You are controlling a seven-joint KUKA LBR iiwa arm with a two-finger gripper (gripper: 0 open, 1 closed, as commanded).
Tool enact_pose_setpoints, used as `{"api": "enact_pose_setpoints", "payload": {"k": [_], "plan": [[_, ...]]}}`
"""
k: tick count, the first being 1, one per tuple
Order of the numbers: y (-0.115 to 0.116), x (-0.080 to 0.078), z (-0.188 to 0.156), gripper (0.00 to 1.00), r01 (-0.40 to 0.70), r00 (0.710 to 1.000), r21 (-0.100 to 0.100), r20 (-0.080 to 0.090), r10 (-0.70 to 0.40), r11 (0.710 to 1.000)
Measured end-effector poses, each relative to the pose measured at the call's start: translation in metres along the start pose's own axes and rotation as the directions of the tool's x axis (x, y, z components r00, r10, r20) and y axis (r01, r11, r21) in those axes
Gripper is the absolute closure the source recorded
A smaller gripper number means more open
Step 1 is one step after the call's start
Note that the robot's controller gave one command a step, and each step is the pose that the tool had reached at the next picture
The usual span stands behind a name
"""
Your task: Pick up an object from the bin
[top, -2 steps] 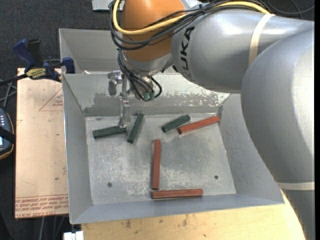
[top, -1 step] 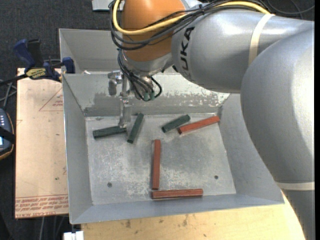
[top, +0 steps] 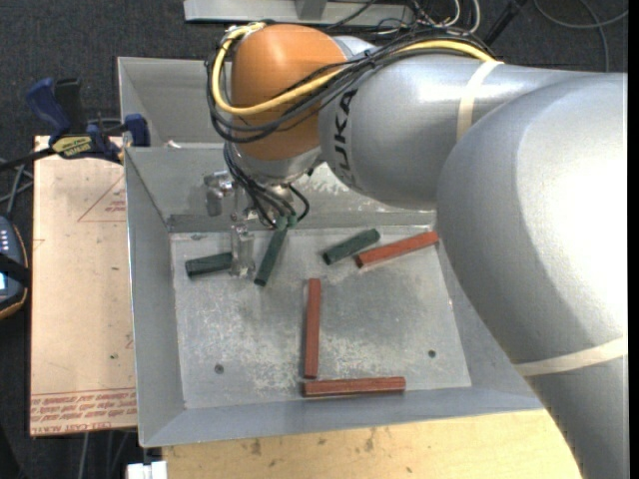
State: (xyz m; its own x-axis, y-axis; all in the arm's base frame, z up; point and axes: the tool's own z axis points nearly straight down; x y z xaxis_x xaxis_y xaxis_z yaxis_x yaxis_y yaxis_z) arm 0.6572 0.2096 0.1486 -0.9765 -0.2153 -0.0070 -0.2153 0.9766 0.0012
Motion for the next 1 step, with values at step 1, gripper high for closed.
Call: {"api": "enact_pose_setpoints", "payload": {"k": [1], "plan": [[0.0001, 0.0019, 0.0682, 1.0, 0.046, 0.999, -0.001, -0.005, -0.046, 0.999]]}}
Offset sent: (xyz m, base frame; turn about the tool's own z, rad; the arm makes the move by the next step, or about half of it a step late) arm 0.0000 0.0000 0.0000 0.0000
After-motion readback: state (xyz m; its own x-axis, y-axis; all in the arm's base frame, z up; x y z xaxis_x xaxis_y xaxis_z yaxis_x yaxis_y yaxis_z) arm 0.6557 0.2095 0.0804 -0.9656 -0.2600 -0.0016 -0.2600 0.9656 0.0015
